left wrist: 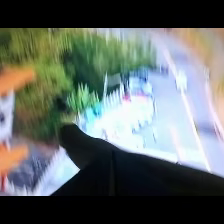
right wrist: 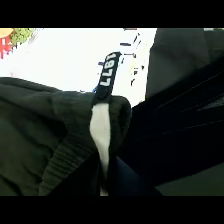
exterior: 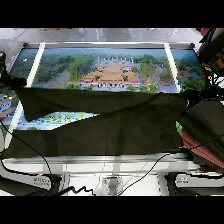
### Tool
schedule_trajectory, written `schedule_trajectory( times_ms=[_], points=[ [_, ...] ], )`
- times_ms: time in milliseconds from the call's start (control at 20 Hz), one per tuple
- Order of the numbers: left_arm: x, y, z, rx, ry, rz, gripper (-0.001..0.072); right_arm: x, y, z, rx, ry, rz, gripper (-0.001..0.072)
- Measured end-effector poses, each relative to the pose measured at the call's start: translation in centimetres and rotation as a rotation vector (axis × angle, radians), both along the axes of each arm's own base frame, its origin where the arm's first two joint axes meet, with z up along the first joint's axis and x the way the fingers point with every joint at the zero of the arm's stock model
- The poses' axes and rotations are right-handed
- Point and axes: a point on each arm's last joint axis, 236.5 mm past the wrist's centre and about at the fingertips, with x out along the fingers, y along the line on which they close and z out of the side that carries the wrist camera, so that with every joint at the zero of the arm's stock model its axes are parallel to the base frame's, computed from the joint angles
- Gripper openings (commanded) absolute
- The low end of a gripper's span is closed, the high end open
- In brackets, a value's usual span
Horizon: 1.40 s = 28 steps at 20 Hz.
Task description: Fold the clothes and pants, and hang the long-sleeved shirts on hangers.
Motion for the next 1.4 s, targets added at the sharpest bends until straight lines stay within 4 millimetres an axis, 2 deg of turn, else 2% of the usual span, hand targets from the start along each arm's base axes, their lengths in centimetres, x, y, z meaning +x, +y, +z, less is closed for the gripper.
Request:
schedule_trajectory(
  times_ms=[50, 150, 250, 300, 350, 550, 650, 800, 1000, 1100, 1250, 1300, 1350, 1400],
  points=[
    [1.1, 0.2, 0.5, 0.010, -0.052, 0.003, 0.0720, 0.2, 0.0, 0.1, 0.002, -0.010, -0.006, 0.0032],
    [2.2, 0.4, 0.9, 0.011, -0.104, 0.008, 0.0716, 1.1, 0.4, 0.4, 0.030, -0.051, -0.023, 0.0032],
    [1.5, 0.7, 0.0, -0.006, -0.071, 0.029, 0.0701, 2.1, 0.9, 0.7, 0.064, -0.096, -0.046, 0.0032],
    [0.5, 1.1, -0.9, -0.018, -0.026, 0.047, 0.0655, 2.6, 1.0, 0.8, 0.080, -0.115, -0.058, 0.0032],
    [-0.8, 1.5, -1.8, -0.036, 0.028, 0.069, 0.0624, 2.9, 1.2, 0.7, 0.092, -0.128, -0.067, 0.0032],
    [-7.5, 3.1, -5.8, -0.171, 0.273, 0.175, 0.0603, 3.4, 1.5, 0.2, 0.127, -0.142, -0.089, 0.0031],
    [-10.0, 2.8, -7.7, -0.309, 0.345, 0.211, 0.0606, 3.5, 1.7, 0.0, 0.138, -0.140, -0.093, 0.0032],
    [-12.0, 1.8, -10.4, -0.534, 0.377, 0.250, 0.0606, 3.5, 1.9, -0.1, 0.148, -0.138, -0.094, 0.0031],
    [-12.9, 0.5, -13.7, -0.718, 0.399, 0.277, 0.0587, 3.5, 2.1, 0.0, 0.170, -0.137, -0.107, 0.0032],
    [-12.1, 0.0, -14.8, -0.761, 0.374, 0.282, 0.0576, 3.6, 2.3, 0.0, 0.182, -0.139, -0.114, 0.0032],
    [-10.7, -0.7, -16.3, -0.797, 0.345, 0.282, 0.0468, 3.7, 2.5, 0.2, 0.197, -0.143, -0.121, 0.0032],
    [-10.4, -1.0, -16.7, -0.807, 0.342, 0.281, 0.0466, 3.7, 2.6, 0.2, 0.202, -0.144, -0.121, 0.0032],
    [-10.1, -1.3, -17.1, -0.820, 0.338, 0.280, 0.0400, 3.7, 2.7, 0.3, 0.205, -0.145, -0.122, 0.0032],
    [-9.8, -1.5, -17.5, -0.825, 0.337, 0.280, 0.0288, 3.7, 2.7, 0.3, 0.207, -0.145, -0.123, 0.0031]
  ],
)
